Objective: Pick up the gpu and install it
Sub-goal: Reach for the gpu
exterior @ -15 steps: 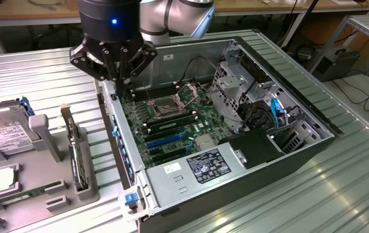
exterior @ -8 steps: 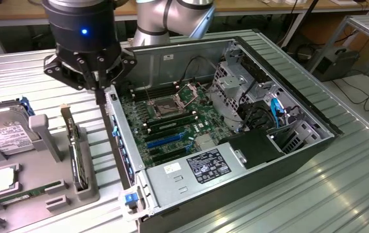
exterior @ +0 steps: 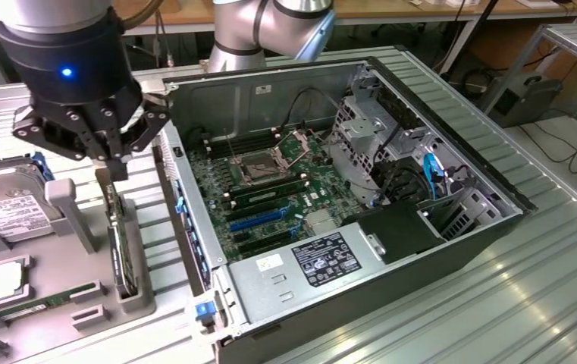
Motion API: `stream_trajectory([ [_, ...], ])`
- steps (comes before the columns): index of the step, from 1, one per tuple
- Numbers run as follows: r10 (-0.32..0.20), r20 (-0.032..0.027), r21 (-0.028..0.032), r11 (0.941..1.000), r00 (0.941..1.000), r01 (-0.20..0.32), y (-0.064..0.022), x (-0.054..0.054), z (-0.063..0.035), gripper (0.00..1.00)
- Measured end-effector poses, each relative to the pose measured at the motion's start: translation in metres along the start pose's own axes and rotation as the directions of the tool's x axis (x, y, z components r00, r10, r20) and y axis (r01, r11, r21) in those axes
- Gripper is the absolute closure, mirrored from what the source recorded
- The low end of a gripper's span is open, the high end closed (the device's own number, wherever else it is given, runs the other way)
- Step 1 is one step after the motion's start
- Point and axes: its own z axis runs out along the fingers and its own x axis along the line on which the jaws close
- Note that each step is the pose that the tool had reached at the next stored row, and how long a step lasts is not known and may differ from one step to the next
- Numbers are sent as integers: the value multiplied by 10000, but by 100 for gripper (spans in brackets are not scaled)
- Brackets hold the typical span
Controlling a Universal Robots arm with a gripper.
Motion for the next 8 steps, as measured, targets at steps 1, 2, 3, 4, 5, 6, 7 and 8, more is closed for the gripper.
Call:
stream_trajectory([
  [1,0,0,7,10000,10000,0,-9,34,11,89],
  [2,0,2,13,10000,10000,0,-19,63,23,89],
  [3,0,3,22,10000,10000,0,-28,90,35,89],
  [4,0,3,35,10000,10000,0,-40,118,49,89],
  [5,-1,4,50,10000,10000,1,-50,143,65,89],
  [6,-1,7,70,10000,10000,0,-51,148,73,89],
  [7,-2,5,81,10000,10000,2,-52,147,72,89],
  [8,-3,5,82,10000,10000,2,-52,148,72,89],
])
